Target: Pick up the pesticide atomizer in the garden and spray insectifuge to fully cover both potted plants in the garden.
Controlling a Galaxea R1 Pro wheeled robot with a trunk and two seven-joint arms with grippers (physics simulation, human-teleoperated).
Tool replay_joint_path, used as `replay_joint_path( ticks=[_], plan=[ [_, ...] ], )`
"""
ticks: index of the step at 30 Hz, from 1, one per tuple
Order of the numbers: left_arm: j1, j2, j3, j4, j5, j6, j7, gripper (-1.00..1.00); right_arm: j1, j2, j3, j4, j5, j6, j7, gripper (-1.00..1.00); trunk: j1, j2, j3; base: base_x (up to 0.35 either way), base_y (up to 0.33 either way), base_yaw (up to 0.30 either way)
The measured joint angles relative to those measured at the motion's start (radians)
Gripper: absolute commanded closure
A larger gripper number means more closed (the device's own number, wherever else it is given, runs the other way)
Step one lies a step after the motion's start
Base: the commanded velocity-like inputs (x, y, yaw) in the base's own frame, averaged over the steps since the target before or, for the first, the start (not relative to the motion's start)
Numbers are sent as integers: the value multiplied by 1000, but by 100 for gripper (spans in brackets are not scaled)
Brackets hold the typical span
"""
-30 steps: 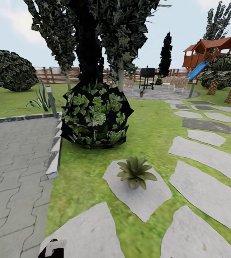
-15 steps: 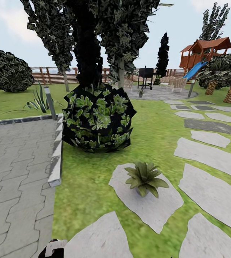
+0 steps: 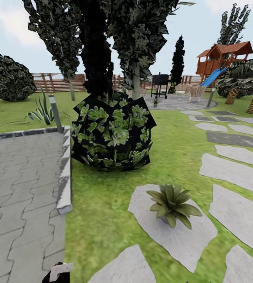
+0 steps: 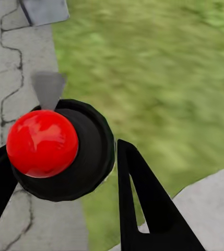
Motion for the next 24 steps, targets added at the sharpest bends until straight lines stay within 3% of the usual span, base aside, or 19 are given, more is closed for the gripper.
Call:
replay_joint_path(
  ticks=[13,20,22,24],
  plan=[
    [-1,-1,0,-9,0,0,-1,100,0,1,3,4,0,0,2,-100,0,0,11,78,270,-205],
    [-1,-2,-6,-10,-10,3,-3,100,0,3,4,7,0,2,2,-100,0,0,18,1,53,-214],
    [-1,-1,-21,-10,-21,7,-8,100,0,5,4,9,0,2,3,-100,0,0,20,0,5,-222],
    [-2,2,-73,-10,-49,17,-17,100,0,7,4,10,0,2,4,-100,0,0,21,0,2,-225]
  ],
)
